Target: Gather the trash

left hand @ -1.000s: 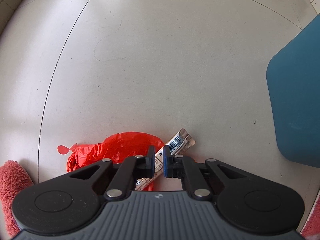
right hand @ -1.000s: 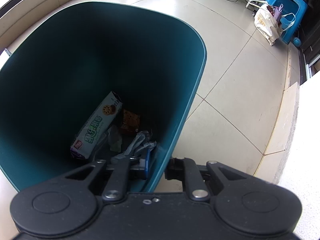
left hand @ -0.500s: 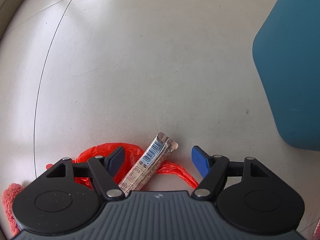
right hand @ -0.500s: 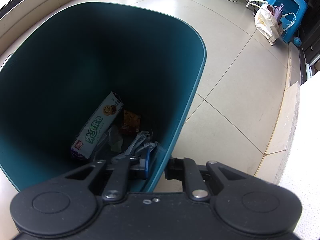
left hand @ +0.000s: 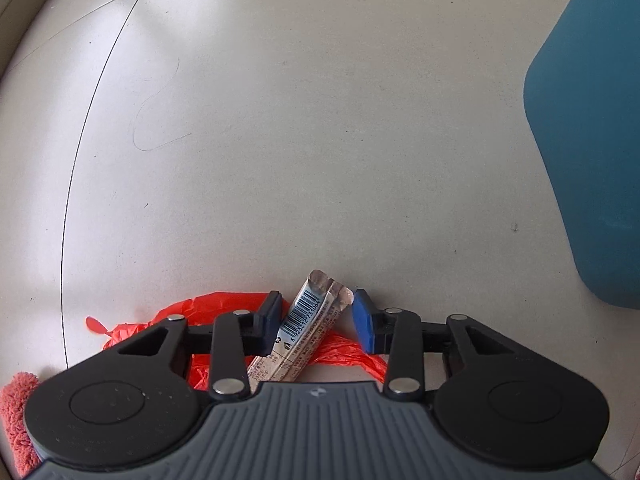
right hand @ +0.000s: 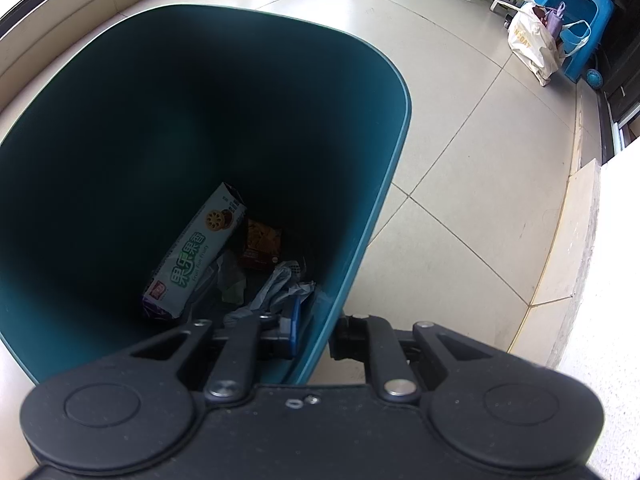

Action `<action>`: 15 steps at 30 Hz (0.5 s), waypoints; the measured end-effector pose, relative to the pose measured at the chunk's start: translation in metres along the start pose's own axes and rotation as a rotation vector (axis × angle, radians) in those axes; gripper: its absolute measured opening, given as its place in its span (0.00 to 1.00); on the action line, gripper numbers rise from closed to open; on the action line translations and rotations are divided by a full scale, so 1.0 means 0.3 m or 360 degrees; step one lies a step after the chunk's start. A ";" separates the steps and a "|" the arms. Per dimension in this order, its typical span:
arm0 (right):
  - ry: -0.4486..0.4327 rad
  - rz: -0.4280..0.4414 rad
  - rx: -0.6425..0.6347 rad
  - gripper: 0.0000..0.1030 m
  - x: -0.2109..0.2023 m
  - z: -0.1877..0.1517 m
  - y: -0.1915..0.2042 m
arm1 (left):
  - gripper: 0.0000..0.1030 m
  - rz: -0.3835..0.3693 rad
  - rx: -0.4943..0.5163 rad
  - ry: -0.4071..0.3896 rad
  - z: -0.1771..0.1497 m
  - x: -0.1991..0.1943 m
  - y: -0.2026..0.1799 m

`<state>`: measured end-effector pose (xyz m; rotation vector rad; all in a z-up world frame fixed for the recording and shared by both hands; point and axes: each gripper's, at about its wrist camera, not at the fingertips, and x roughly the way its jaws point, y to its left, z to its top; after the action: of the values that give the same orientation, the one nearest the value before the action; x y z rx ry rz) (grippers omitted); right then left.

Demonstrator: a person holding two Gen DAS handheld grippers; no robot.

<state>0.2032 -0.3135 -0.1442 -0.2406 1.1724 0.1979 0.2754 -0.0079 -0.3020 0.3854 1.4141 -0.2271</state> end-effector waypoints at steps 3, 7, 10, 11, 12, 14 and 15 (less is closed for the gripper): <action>-0.0003 -0.0001 0.0000 0.13 0.000 -0.001 0.001 | 0.33 -0.0020 -0.0070 -0.0013 0.002 -0.017 0.020; -0.0003 0.0000 0.0003 0.13 -0.002 -0.001 0.001 | 0.32 -0.0051 -0.0176 -0.0042 0.001 -0.077 0.080; -0.0009 -0.0006 -0.0005 0.13 -0.004 -0.005 0.006 | 0.30 -0.0058 -0.0238 -0.0071 -0.028 -0.135 0.131; -0.0011 -0.0011 -0.0010 0.13 -0.004 -0.007 0.009 | 0.30 -0.0058 -0.0258 -0.0084 -0.038 -0.155 0.144; -0.0012 -0.0015 -0.0014 0.13 -0.006 -0.009 0.013 | 0.30 -0.0060 -0.0276 -0.0092 -0.045 -0.171 0.152; -0.0014 -0.0023 -0.0022 0.13 -0.008 -0.012 0.023 | 0.27 -0.0032 -0.0321 -0.0120 -0.064 -0.207 0.170; -0.0016 -0.0027 -0.0024 0.13 -0.009 -0.016 0.026 | 0.25 -0.0017 -0.0351 -0.0128 -0.073 -0.220 0.179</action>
<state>0.1959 -0.3075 -0.1440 -0.2626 1.1586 0.1927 0.2660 0.0451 -0.2325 0.1854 1.3461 -0.0928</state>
